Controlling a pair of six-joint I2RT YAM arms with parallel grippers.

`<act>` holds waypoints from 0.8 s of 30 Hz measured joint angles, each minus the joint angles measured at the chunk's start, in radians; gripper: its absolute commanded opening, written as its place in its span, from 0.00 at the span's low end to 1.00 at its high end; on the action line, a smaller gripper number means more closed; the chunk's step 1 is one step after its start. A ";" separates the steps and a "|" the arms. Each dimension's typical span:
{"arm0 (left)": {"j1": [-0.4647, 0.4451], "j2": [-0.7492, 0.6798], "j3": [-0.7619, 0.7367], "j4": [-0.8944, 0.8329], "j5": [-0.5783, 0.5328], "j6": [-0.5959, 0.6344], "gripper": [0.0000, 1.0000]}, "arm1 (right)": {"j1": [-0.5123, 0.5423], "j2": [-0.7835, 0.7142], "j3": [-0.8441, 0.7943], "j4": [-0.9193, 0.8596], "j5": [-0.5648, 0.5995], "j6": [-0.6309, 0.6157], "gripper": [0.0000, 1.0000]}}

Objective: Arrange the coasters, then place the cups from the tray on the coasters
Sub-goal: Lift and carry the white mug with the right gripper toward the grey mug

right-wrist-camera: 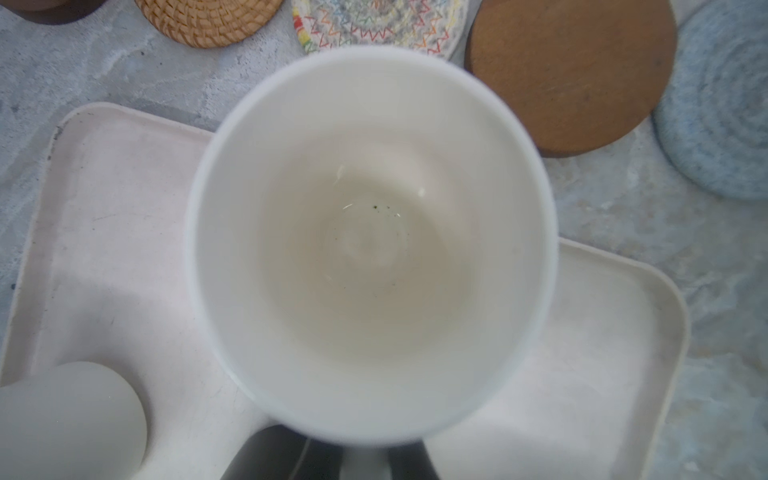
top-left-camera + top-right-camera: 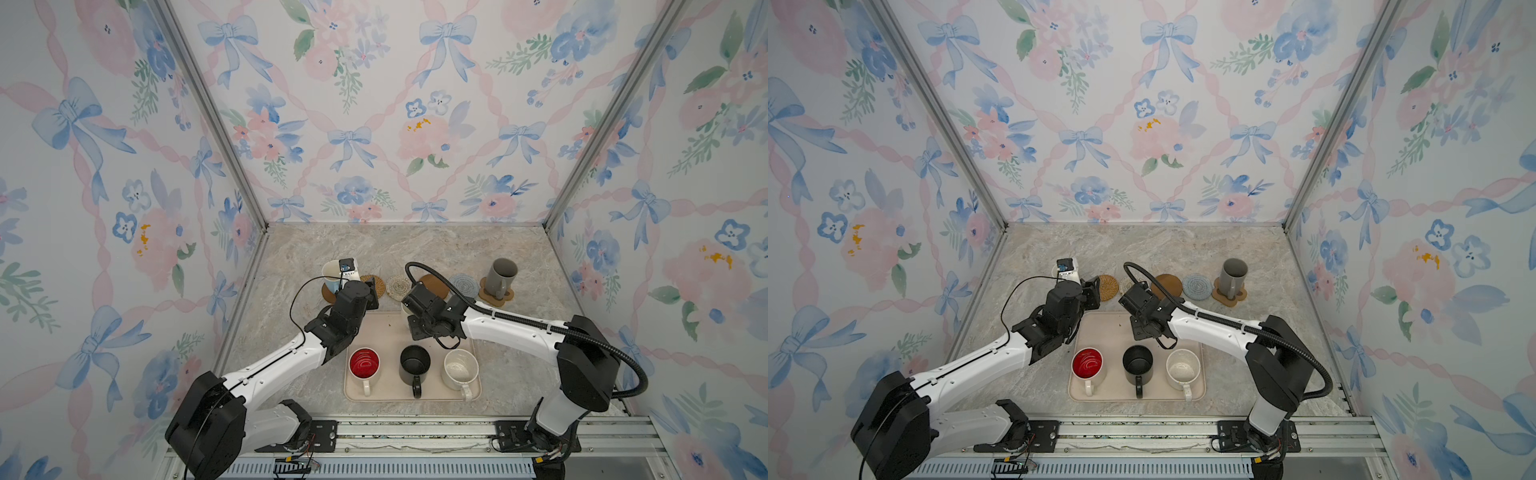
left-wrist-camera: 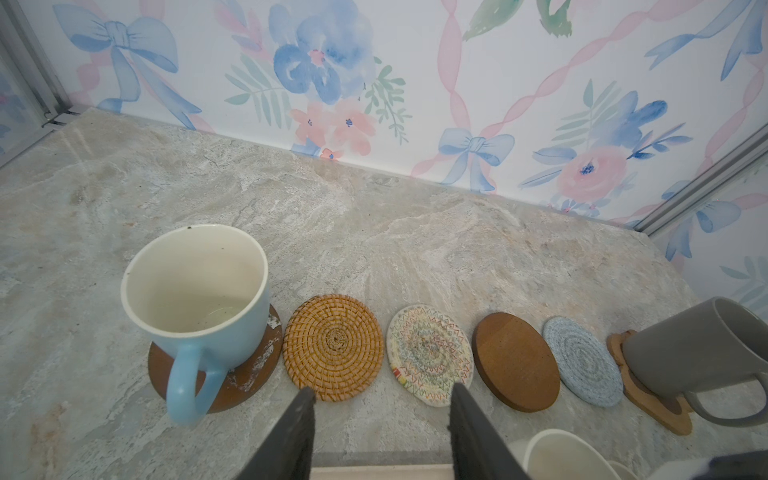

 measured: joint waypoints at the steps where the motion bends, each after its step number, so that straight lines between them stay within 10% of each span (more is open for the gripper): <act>1: 0.001 -0.002 -0.001 0.000 0.000 0.000 0.48 | -0.006 -0.005 0.004 -0.005 0.004 -0.010 0.00; 24: 0.006 -0.004 -0.005 0.014 0.000 0.000 0.48 | -0.393 -0.130 0.090 -0.008 0.111 -0.224 0.00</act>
